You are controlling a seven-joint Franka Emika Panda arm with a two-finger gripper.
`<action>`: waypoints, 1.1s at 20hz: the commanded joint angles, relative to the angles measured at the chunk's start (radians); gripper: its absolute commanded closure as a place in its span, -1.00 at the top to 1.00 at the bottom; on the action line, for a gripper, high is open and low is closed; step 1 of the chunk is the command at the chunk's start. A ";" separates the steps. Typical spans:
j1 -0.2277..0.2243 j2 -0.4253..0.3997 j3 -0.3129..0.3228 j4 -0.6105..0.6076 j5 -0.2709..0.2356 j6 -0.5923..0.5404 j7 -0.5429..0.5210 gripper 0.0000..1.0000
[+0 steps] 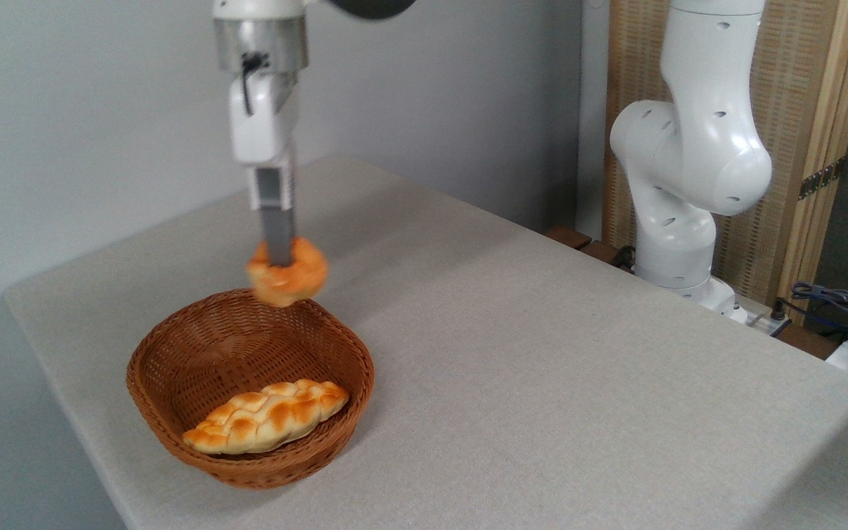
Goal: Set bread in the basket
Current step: 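Lift the roll and carry it over the wicker basket, then lower the roll into the basket and open the gripper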
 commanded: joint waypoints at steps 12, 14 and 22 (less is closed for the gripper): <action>-0.036 0.137 0.004 0.013 -0.016 0.216 -0.020 1.00; -0.036 0.139 0.004 0.013 -0.015 0.221 -0.018 1.00; -0.029 0.088 0.053 0.033 -0.080 0.217 -0.079 1.00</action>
